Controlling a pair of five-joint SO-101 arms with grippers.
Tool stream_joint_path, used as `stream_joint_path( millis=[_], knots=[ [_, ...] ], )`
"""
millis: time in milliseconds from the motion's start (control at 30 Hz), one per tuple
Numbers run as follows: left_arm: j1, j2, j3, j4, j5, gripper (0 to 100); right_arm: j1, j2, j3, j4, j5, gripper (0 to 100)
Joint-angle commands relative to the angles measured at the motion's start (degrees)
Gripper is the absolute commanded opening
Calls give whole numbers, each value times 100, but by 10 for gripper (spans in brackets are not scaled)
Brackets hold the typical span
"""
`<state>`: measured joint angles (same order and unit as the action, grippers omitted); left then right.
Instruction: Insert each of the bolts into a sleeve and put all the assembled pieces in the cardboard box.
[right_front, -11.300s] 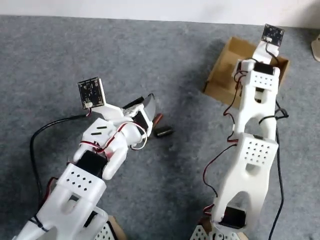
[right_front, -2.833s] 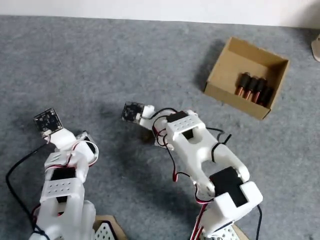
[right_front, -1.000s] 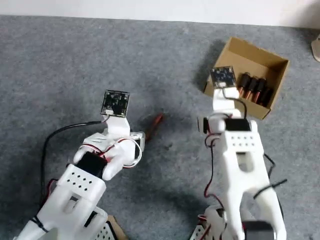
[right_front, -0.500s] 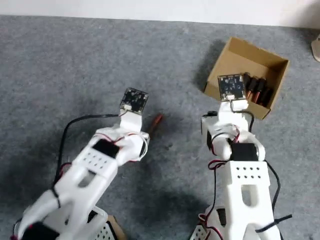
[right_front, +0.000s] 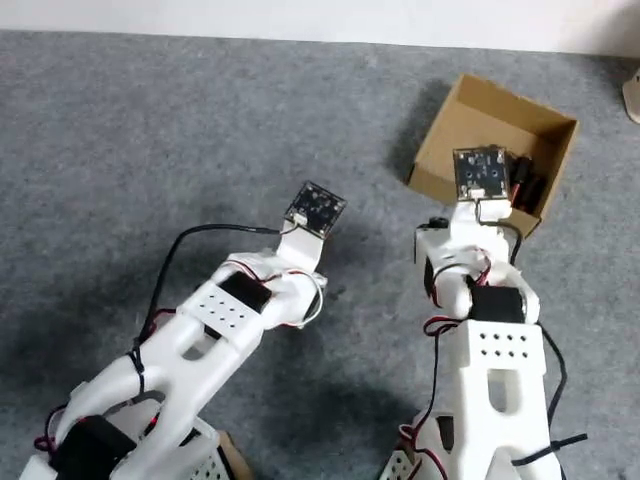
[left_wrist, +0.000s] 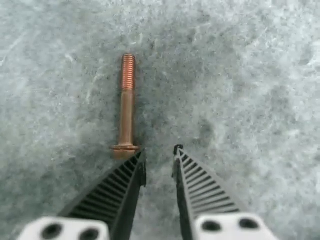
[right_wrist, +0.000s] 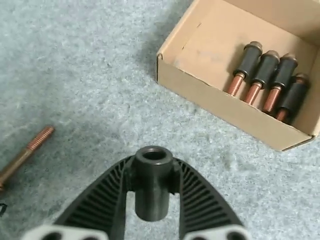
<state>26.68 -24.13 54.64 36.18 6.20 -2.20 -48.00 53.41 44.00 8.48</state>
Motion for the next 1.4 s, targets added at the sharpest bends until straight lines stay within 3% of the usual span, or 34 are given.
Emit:
stream_joint_path(
  millis=[0,300,633,1100,1167,1367],
  knots=[
    [-31,-4,-338,-105,-35,102,57,-198,-48,-154,-26,4],
    [-435,57,-347,-264,-343,103,48,-207,75,-163,132,4],
    [-409,1613,-936,-290,-334,103,48,-259,101,-163,193,4],
    [-593,1754,-971,-264,-62,104,48,-259,101,-163,202,4],
    [-690,1754,-971,-264,-70,141,48,-259,110,-163,202,4],
    [-690,1754,-1112,281,-255,377,48,-259,110,-163,202,4]
  ],
)
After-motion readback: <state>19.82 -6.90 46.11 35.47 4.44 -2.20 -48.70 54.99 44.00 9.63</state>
